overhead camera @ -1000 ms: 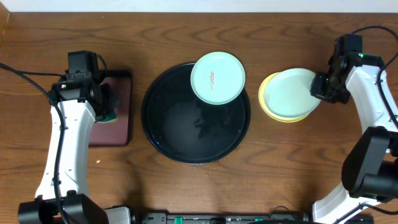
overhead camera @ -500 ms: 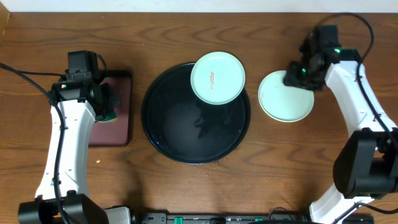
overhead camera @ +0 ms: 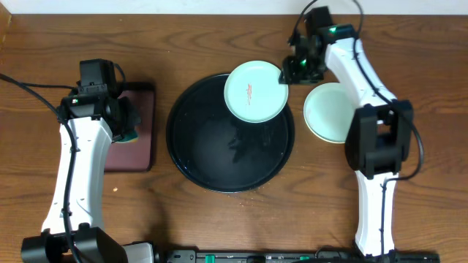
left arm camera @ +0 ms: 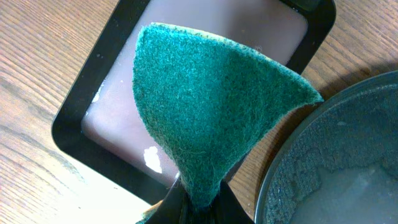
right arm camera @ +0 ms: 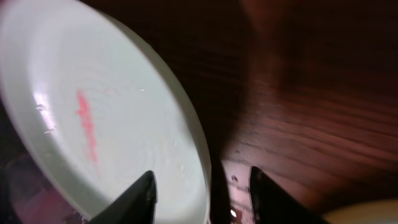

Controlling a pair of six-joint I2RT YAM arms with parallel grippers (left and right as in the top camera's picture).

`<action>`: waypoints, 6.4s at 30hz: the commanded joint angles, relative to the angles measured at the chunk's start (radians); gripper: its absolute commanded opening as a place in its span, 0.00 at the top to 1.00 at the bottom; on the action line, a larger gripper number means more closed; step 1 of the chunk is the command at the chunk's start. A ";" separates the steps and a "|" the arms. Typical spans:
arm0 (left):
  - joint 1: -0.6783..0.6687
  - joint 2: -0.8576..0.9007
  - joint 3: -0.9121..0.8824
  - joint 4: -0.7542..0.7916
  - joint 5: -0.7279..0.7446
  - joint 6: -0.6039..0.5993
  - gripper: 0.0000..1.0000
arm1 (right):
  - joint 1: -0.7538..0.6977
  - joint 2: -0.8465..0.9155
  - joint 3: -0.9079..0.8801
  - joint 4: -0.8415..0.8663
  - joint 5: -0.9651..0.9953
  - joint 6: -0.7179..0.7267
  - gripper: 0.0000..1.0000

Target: Clean dirty plates on tray and stack at the side

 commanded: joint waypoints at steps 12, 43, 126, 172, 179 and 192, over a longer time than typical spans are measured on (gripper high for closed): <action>0.003 0.006 0.012 0.002 0.005 0.020 0.93 | 0.022 -0.008 0.034 -0.013 0.075 0.022 0.99; -0.297 0.187 0.009 0.145 0.114 0.024 0.93 | 0.235 -0.031 -0.286 0.051 0.012 0.007 0.99; -0.510 0.479 0.009 0.426 -0.037 0.188 0.92 | 0.238 -0.031 -0.299 0.060 0.040 0.040 0.98; 0.002 0.111 0.129 -0.058 0.034 0.064 0.93 | 0.497 -0.463 -0.299 0.037 0.903 0.131 0.99; 0.002 0.111 0.123 -0.058 0.034 0.064 0.93 | 0.681 -0.483 -0.299 0.010 1.327 0.172 0.99; 0.002 0.111 0.123 -0.058 0.034 0.064 0.93 | 0.833 -0.486 -0.299 0.050 1.801 0.172 0.99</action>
